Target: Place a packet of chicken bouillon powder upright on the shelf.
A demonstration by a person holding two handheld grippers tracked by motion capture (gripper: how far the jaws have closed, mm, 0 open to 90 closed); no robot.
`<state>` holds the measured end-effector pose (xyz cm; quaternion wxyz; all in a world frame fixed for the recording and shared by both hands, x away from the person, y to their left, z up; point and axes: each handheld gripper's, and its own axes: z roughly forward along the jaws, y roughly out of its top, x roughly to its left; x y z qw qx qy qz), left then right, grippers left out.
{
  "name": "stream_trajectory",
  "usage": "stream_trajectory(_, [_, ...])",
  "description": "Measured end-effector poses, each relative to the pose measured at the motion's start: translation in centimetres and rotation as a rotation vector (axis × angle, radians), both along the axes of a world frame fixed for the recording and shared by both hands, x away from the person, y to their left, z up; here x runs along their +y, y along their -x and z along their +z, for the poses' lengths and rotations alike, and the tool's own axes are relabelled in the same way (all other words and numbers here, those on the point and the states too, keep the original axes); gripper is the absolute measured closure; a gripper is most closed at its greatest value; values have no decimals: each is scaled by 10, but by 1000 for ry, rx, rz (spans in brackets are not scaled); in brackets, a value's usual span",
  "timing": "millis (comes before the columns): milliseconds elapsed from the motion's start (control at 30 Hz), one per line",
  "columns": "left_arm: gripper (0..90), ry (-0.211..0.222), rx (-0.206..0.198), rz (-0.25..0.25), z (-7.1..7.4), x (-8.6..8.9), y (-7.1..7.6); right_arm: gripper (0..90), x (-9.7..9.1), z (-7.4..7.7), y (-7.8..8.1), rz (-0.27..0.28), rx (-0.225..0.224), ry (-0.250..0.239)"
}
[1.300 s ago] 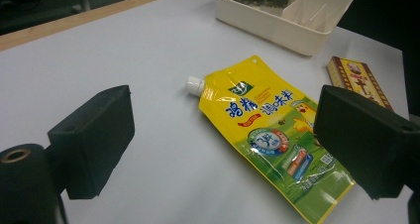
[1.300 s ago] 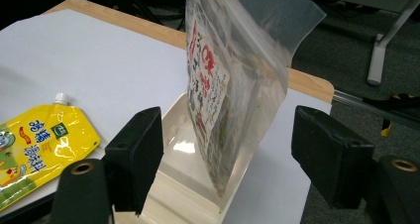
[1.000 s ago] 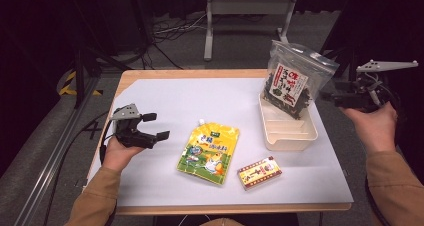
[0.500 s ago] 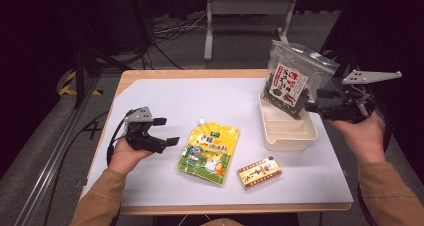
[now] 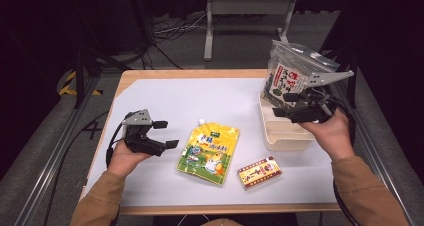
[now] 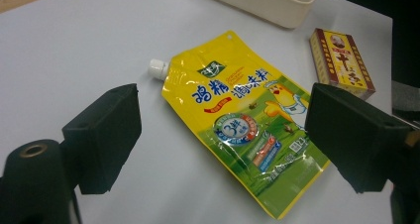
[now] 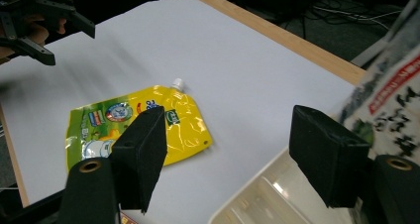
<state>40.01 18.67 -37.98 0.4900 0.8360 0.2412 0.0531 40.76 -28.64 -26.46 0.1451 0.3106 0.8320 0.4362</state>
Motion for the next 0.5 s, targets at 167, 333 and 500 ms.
stream_trajectory(167, [196, 0, 3, -14, -1, 2, 5, 333, 18, -5, -9, 41, 23, 14])
stream_trajectory(333, [197, 15, 5, 3, -3, 5, 10, 320, 32, -10, -17, 68, 35, 21])
stream_trajectory(500, [192, 20, 16, 17, -8, 7, 15, 323, 45, -21, -26, 91, 72, 37])
